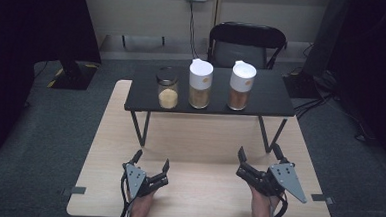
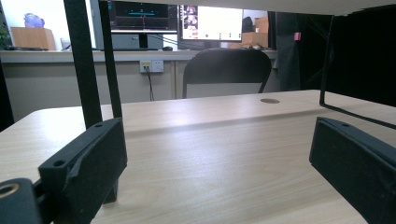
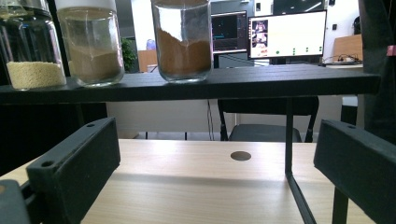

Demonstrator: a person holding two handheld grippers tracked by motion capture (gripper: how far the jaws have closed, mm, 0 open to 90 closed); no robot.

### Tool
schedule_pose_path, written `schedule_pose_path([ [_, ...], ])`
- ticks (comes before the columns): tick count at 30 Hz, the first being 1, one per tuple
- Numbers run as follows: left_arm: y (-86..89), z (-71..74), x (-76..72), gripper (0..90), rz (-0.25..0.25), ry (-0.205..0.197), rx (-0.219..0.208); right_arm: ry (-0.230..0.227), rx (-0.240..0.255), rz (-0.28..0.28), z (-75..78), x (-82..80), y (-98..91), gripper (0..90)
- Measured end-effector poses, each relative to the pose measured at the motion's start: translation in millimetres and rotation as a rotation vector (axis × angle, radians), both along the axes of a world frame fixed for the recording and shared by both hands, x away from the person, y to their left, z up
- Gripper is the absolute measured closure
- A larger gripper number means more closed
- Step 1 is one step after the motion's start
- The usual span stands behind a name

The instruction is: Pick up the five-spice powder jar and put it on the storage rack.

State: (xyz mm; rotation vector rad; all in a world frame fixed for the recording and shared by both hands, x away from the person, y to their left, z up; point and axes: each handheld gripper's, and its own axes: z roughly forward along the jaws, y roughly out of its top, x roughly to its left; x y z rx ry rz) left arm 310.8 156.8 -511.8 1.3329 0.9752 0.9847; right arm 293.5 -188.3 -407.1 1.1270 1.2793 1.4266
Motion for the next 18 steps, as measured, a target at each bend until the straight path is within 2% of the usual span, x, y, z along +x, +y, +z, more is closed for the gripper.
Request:
schedule_pose_path([
  [8,0.0,0.0,0.0,3.6,0.000,0.000,0.000,-0.014,-0.007,0.001,-13.6,-3.3,2.2,0.0],
  [18,0.0,0.0,0.0,3.6,0.000,0.000,0.000,-0.006,-0.020,-0.004,-33.3,-2.8,4.2,0.0],
])
